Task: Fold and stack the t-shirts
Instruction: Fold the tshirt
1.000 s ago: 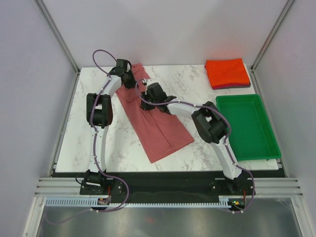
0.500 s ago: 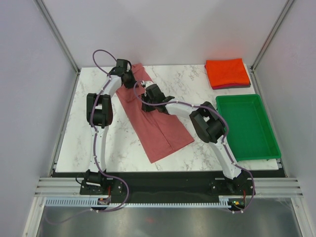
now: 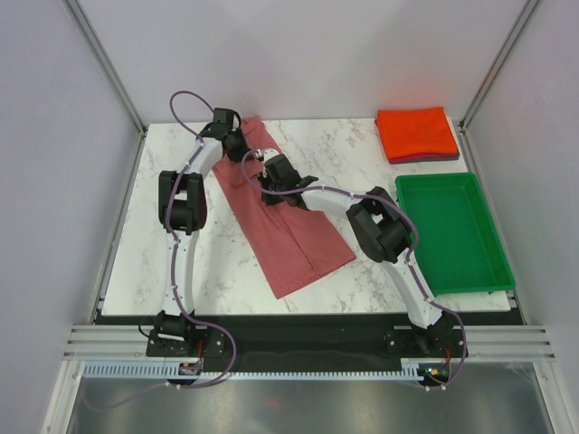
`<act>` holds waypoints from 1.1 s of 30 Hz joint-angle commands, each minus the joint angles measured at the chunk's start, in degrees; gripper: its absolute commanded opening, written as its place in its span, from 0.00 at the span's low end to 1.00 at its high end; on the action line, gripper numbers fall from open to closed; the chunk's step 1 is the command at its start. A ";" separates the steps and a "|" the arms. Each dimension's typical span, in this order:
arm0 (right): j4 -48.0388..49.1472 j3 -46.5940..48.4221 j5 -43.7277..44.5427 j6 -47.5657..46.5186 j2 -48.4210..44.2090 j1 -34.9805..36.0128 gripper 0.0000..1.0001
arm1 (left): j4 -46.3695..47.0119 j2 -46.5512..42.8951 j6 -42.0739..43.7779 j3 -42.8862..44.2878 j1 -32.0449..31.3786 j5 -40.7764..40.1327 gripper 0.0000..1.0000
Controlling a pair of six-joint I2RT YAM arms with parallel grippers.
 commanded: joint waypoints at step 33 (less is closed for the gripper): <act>-2.54 3.59 10.61 -1.92 -2.87 0.85 0.01 | -0.42 2.78 1.38 1.87 -0.41 1.67 0.14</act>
